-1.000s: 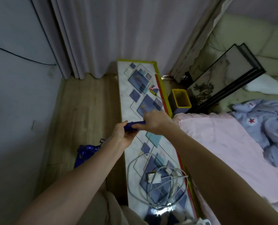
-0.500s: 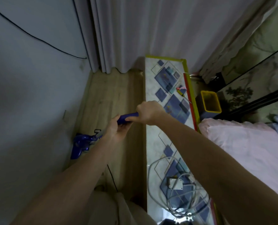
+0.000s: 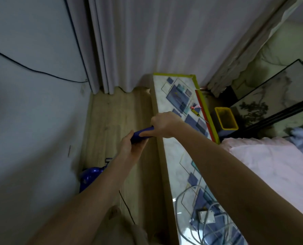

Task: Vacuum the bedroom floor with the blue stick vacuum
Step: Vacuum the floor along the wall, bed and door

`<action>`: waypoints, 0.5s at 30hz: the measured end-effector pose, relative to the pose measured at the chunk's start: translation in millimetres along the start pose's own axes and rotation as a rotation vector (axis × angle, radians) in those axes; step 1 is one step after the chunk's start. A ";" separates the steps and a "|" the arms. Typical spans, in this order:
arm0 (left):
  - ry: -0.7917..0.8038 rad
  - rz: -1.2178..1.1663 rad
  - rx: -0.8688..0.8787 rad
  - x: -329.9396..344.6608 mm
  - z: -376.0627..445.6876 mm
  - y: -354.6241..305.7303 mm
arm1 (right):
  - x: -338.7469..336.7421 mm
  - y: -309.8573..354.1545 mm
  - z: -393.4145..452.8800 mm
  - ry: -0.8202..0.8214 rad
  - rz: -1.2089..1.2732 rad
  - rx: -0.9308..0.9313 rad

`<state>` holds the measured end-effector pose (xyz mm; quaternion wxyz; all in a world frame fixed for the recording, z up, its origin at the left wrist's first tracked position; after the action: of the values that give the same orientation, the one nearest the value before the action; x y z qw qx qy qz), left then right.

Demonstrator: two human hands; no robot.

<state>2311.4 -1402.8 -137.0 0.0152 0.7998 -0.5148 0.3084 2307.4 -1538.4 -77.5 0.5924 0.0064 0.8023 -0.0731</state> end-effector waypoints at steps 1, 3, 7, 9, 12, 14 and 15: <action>0.010 0.000 -0.008 -0.7 1.4 0.1 | -0.3 -0.3 -1.6 0.007 0.006 0.004; 0.034 -0.002 -0.032 -0.2 0.7 2.6 | 1.1 -2.2 -7.9 0.016 -0.010 0.004; 0.027 0.013 -0.078 0.9 1.8 15.7 | 10.6 -12.1 -19.4 0.046 -0.038 -0.018; 0.014 0.032 -0.078 2.3 2.7 26.3 | 17.1 -20.6 -26.3 0.046 -0.028 -0.031; 0.000 0.052 -0.079 5.7 1.8 45.0 | 28.6 -33.5 -39.4 0.058 -0.026 -0.036; -0.019 0.063 -0.074 9.9 0.1 57.4 | 33.9 -42.8 -47.2 0.061 -0.029 -0.037; -0.027 0.068 -0.074 13.2 -0.8 63.3 | 35.7 -48.7 -50.2 0.054 -0.026 -0.040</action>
<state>2262.0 -1443.0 -148.2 0.0273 0.7848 -0.5530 0.2784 2244.3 -1583.0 -91.7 0.5694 -0.0139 0.8194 -0.0648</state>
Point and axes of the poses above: each hand's wrist, its own z-axis towards the middle knuckle, its own x-axis out of the palm, y = z × x, the point moved 2 cm from there along z, towards the middle knuckle, and after that the axes turned 9 degrees about -y, right-handed, at the moved point
